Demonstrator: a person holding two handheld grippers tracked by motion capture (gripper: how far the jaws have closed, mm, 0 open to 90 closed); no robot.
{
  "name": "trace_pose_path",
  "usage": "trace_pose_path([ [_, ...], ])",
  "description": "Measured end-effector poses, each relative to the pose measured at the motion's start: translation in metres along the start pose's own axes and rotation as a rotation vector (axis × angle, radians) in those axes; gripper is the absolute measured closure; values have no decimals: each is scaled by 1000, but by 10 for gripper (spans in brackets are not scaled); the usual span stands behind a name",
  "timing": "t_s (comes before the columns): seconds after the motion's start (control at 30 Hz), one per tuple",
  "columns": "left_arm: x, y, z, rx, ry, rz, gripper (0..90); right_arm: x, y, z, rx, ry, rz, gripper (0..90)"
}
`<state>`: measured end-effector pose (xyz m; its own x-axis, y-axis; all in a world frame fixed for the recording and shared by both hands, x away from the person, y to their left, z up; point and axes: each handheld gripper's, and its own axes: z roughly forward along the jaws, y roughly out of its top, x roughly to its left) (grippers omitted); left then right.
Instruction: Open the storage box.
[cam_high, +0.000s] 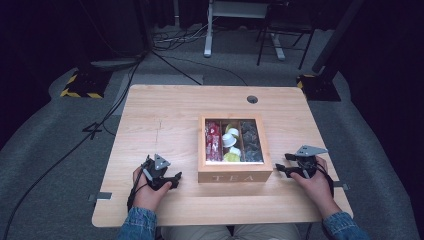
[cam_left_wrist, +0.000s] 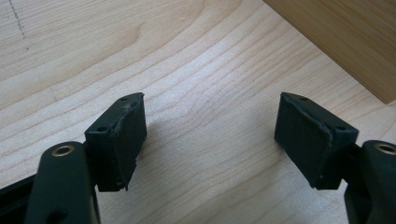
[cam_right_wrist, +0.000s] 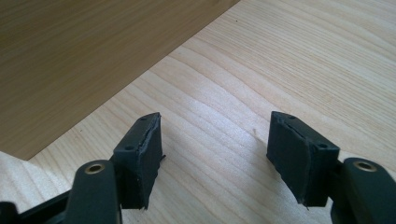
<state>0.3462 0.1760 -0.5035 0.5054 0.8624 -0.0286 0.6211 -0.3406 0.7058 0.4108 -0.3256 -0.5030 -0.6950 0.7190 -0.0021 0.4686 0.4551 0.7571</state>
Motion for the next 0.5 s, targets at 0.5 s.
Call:
trace_pose_path([
  [0.5,-20,32,-36,-55,-53,57,282,0,0,0,0,0,2,356],
])
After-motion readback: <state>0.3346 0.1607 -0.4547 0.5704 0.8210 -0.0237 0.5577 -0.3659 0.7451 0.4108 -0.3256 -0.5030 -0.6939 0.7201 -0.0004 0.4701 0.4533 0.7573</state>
